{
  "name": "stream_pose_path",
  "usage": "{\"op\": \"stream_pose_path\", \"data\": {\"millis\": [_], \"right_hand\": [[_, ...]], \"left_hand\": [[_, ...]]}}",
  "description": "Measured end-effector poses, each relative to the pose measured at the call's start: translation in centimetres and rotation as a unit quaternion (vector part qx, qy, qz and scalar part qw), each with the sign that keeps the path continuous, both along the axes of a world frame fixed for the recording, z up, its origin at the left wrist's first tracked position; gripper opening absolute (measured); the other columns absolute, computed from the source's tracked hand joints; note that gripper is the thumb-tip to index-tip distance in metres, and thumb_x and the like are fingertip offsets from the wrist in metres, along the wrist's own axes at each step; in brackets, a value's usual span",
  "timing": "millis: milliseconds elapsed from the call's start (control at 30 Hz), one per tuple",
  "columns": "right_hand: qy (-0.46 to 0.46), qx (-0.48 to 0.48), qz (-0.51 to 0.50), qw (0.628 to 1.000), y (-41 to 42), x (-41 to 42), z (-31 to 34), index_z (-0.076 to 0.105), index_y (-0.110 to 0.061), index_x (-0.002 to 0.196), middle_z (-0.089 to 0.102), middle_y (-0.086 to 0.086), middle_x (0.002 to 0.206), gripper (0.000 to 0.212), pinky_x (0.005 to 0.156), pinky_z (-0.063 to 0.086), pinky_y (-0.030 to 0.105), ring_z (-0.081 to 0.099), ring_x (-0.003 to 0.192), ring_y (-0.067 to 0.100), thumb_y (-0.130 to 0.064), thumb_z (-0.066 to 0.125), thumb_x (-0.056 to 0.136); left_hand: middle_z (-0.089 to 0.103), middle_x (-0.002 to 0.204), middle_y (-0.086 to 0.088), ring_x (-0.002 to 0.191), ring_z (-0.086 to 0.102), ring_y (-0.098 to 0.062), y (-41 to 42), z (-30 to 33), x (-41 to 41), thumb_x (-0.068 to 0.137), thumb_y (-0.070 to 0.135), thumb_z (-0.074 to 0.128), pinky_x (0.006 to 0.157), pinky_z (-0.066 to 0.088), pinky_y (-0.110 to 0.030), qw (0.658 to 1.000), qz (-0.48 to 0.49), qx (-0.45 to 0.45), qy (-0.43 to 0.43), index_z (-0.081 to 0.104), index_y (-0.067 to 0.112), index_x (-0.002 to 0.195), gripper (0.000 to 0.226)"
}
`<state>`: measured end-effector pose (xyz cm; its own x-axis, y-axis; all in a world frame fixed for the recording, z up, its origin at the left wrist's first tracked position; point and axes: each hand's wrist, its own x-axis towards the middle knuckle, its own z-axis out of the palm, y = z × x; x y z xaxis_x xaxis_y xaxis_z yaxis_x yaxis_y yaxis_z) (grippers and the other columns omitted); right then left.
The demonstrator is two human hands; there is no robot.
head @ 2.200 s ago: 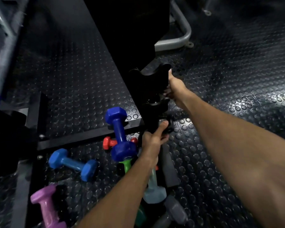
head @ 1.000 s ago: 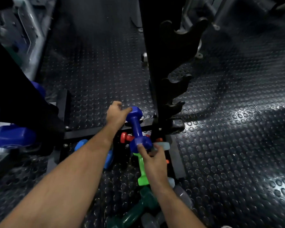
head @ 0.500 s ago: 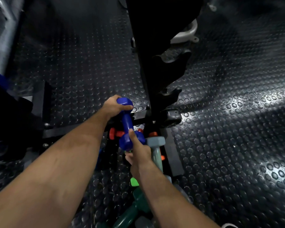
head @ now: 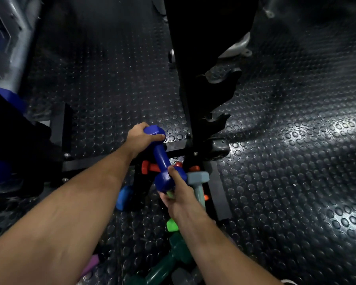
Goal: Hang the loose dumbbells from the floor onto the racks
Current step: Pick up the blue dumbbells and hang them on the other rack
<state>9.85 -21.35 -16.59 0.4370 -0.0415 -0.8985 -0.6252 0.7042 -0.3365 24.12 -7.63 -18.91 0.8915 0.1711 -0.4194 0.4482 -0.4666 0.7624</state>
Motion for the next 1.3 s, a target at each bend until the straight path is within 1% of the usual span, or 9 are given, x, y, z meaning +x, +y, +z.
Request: {"op": "stream_pose_path", "data": {"millis": [200,300,500,633,800,900,1033,1133,1300], "right_hand": [[-0.047,-0.075,0.028,0.996,-2.3,-1.9,1.8,0.067,-0.006,0.115,0.076,0.012,0.094,0.040,0.051,0.052,0.022,0.071,0.064,0.016,-0.022,0.085,0.083],[-0.088,-0.123,0.012,0.988,-4.1,-2.5,3.2,0.061,-0.010,0.127,0.076,0.014,0.113,0.054,0.066,0.056,0.027,0.074,0.086,0.020,-0.023,0.086,0.081],[-0.170,-0.199,0.016,0.965,-9.1,-1.8,7.2,0.073,-0.014,0.107,0.078,0.019,0.105,0.037,0.085,0.058,0.042,0.073,0.074,0.018,-0.031,0.087,0.078],[-0.170,-0.253,0.013,0.952,-12.4,-0.5,9.8,0.064,-0.014,0.121,0.077,0.015,0.104,0.075,0.072,0.054,0.040,0.069,0.080,0.024,-0.048,0.095,0.063],[-0.215,-0.316,0.005,0.924,-17.2,2.4,12.6,0.058,-0.016,0.099,0.066,0.008,0.101,0.032,0.080,0.054,0.041,0.061,0.084,0.019,-0.035,0.081,0.087],[-0.236,-0.343,0.028,0.909,-19.3,5.0,13.9,0.062,-0.016,0.094,0.063,0.009,0.104,0.018,0.076,0.058,0.035,0.062,0.087,0.018,-0.030,0.073,0.095],[-0.266,-0.372,0.074,0.886,-21.0,8.5,15.6,0.069,-0.017,0.097,0.068,0.007,0.101,0.020,0.084,0.057,0.042,0.063,0.089,0.020,-0.037,0.071,0.094],[-0.287,-0.393,0.115,0.866,-21.1,11.3,16.9,0.071,-0.012,0.101,0.067,0.001,0.084,0.027,0.069,0.054,0.028,0.059,0.078,0.016,-0.038,0.072,0.094],[-0.299,-0.410,0.219,0.834,-20.6,15.5,18.3,0.074,-0.016,0.094,0.069,0.000,0.086,0.042,0.080,0.055,0.040,0.061,0.080,0.018,-0.058,0.070,0.088]], "left_hand": [[0.062,0.081,0.000,0.072,0.055,-0.018,0.3,2.5,-3.8,0.054,0.053,0.091,0.068,0.048,-0.034,0.997,0.063,-0.040,-0.016,0.055,0.019,0.080,0.055],[0.066,0.088,-0.001,0.075,0.059,-0.020,-0.2,4.6,-5.5,0.042,0.062,0.084,0.070,0.053,-0.038,0.995,0.082,-0.048,-0.003,0.052,0.021,0.080,0.065],[0.063,0.101,-0.006,0.082,0.063,-0.018,-3.1,8.9,-8.1,0.076,0.028,0.088,0.064,0.057,-0.034,0.983,0.100,-0.139,0.062,0.050,0.011,0.112,0.055],[0.066,0.104,-0.008,0.085,0.068,-0.023,-5.8,11.1,-9.9,0.080,0.024,0.084,0.062,0.062,-0.039,0.963,0.097,-0.230,0.103,0.055,0.014,0.118,0.049],[0.071,0.111,-0.011,0.098,0.072,-0.028,-9.6,13.0,-11.9,0.077,0.019,0.088,0.084,0.059,-0.056,0.927,0.068,-0.349,0.118,0.059,0.014,0.120,0.052],[0.070,0.121,-0.016,0.104,0.073,-0.032,-11.5,13.5,-12.2,0.067,0.017,0.093,0.079,0.062,-0.052,0.918,0.059,-0.376,0.110,0.054,0.010,0.125,0.070],[0.073,0.109,-0.010,0.090,0.074,-0.030,-14.5,13.6,-12.5,0.072,0.003,0.089,0.091,0.058,-0.058,0.905,0.060,-0.415,0.066,0.056,0.012,0.111,0.052],[0.076,0.093,-0.006,0.084,0.073,-0.029,-16.8,13.7,-12.8,0.072,-0.005,0.086,0.094,0.055,-0.058,0.898,0.046,-0.435,0.046,0.064,0.012,0.104,0.043],[0.077,0.100,-0.019,0.089,0.077,-0.038,-19.3,13.4,-12.3,0.058,0.021,0.093,0.083,0.063,-0.045,0.902,0.078,-0.425,0.016,0.064,0.000,0.119,0.070]]}}
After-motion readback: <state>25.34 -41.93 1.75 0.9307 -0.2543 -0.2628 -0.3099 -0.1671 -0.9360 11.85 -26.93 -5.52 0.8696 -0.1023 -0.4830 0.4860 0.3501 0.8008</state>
